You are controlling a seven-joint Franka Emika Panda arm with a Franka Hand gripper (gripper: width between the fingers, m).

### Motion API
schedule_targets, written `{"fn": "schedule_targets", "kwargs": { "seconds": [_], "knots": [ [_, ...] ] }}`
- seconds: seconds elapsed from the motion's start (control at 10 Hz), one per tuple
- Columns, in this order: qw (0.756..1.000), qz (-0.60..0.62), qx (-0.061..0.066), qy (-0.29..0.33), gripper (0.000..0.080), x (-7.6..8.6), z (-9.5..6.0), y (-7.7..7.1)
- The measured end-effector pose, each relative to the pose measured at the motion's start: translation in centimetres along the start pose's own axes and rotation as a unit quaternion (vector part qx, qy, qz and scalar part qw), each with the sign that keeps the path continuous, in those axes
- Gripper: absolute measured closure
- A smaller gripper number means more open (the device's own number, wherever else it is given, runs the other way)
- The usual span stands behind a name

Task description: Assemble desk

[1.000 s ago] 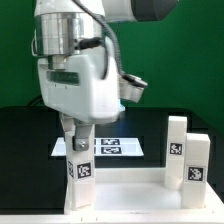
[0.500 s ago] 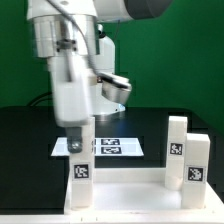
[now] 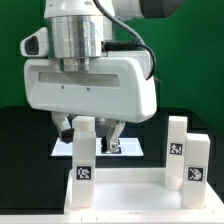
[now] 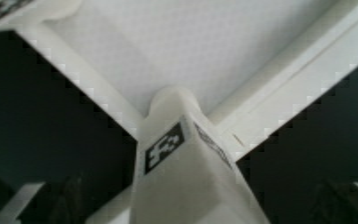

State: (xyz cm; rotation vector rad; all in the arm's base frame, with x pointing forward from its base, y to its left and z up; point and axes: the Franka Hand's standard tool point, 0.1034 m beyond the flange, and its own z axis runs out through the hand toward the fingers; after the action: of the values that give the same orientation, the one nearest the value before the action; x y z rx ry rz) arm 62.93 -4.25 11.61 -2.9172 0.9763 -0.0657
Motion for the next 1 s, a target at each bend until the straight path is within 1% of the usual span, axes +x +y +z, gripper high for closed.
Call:
{"fn": "schedule_targets", "kwargs": {
  "seconds": [0.1,0.2,0.3,0.4,0.5,0.6,0.7,0.9,1.0],
  "knots": [
    [0.998,-0.056,-0.005,0.002,0.0152,0.04,-0.04,0.0],
    [0.984,-0.178,-0.018,0.007,0.0151,0.15,-0.19,-0.27],
    [0.967,-0.255,-0.019,0.008,0.0151,0.29,-0.27,-0.37],
    [0.966,-0.258,-0.019,0.009,0.0184,0.47,-0.32,-0.2],
    [0.97,-0.244,-0.019,0.009,0.0184,0.43,-0.29,-0.19],
    [0.972,-0.235,-0.019,0.009,0.0352,0.43,-0.28,-0.19],
    [0.976,-0.218,-0.019,0.009,0.0502,0.44,-0.29,-0.17],
    [0.992,-0.126,-0.018,0.012,0.0515,0.48,-0.26,-0.13],
    [0.998,-0.056,-0.017,0.018,0.0515,0.49,-0.2,-0.16]
  ]
}}
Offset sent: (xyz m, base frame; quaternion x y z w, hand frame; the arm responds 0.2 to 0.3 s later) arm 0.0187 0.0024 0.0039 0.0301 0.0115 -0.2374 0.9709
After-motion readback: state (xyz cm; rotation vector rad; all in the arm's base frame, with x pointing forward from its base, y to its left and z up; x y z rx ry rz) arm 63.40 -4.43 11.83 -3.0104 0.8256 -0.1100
